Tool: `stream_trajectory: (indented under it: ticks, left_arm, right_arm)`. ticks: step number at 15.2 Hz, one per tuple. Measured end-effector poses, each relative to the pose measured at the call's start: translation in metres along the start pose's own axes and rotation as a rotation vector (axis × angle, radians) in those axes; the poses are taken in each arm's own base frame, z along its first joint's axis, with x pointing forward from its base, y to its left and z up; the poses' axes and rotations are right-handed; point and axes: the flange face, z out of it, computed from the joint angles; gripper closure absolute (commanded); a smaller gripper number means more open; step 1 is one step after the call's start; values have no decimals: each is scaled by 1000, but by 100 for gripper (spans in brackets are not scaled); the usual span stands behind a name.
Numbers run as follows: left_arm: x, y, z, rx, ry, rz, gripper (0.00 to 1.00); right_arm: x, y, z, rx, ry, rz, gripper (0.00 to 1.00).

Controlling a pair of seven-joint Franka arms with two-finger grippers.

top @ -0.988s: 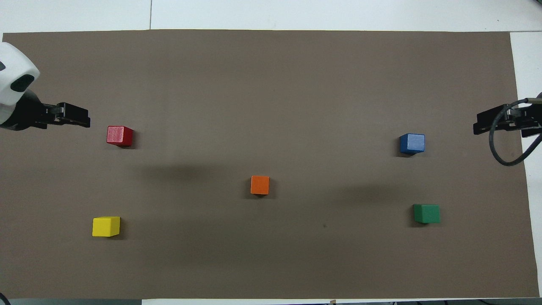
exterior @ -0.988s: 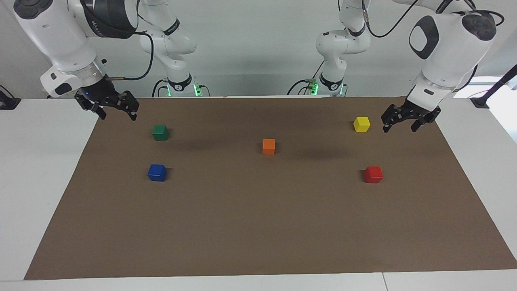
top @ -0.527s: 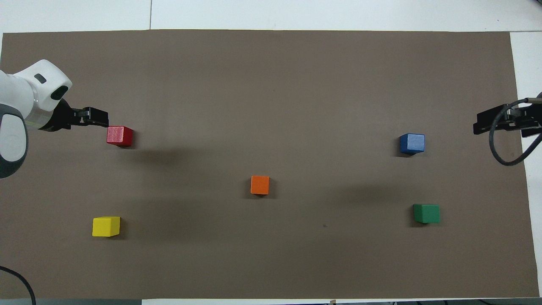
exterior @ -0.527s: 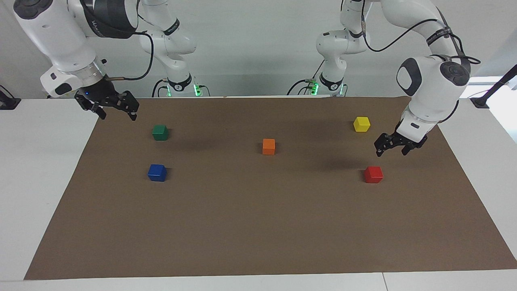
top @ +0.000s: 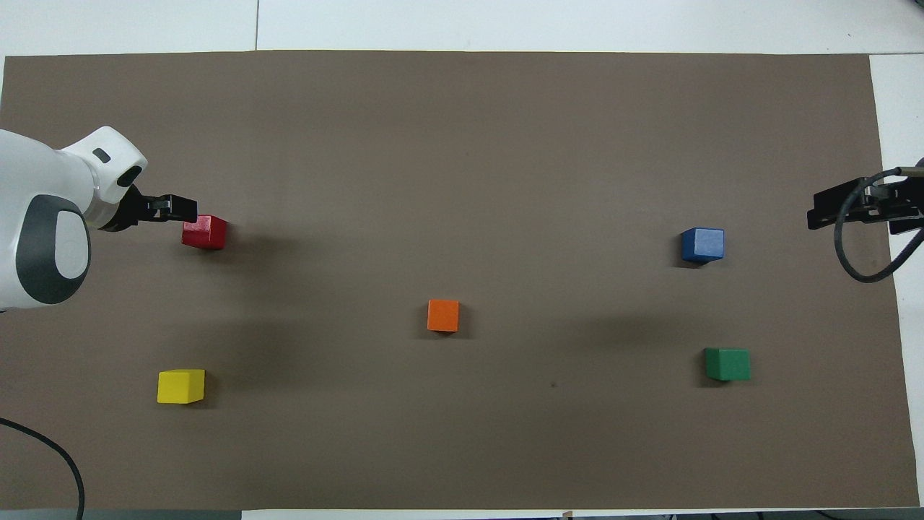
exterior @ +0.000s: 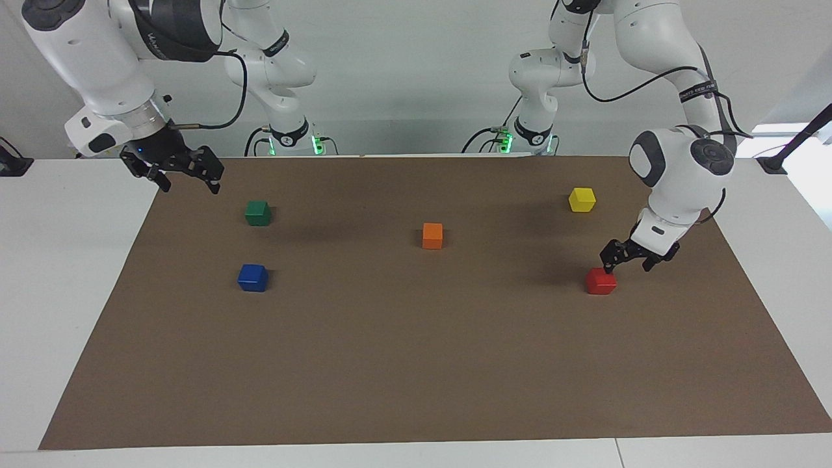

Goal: Transfer red block to right arm and stack on blue block
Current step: 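Reach the left gripper down over the red cube and close it, then lift the red cube with the left gripper while the right gripper advances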

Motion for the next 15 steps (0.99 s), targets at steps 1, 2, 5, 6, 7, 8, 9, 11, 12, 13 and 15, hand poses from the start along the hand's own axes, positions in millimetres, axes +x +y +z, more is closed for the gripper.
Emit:
stream_trajectory:
  ticks: [1,2,5,6,7,8,9,11,12,13,15]
  left_arm:
    - [-1,2,8,-1,-5,4,0]
    - [-2,5,16,-4,-14,10,0]
    - [-1,18,41,-11,-23,31,0]
    - [1,21,49,-12,-22,37,0]
    - [1,23,56,-13,-23,39,0]
    - [2,24,60,-13,-25,41,0]
    - [1,24,61,-13,-27,41,0]
    - [1,24,62,-13,-27,43,38]
    - [1,24,62,-13,-28,43,73]
    - [1,24,62,-13,-29,43,100]
    - [0,23,63,-13,-36,42,100]
  right_arm:
    - [0,7,0,0,0,12,0]
    - [0,14,0,1,-5,25,0]
    - [-4,25,3,2,-36,30,0]
    - [-4,24,2,2,-35,27,0]
    - [-5,23,1,2,-32,25,0]
    - [-5,22,-1,6,-28,23,0]
    - [-6,20,-2,25,-25,16,0]
    - [-6,8,-3,131,-20,-16,0]
    - [-5,5,-2,185,-12,-28,0]
    - [-3,2,0,247,-7,-43,0]
    - [-3,1,12,393,-11,-70,0]
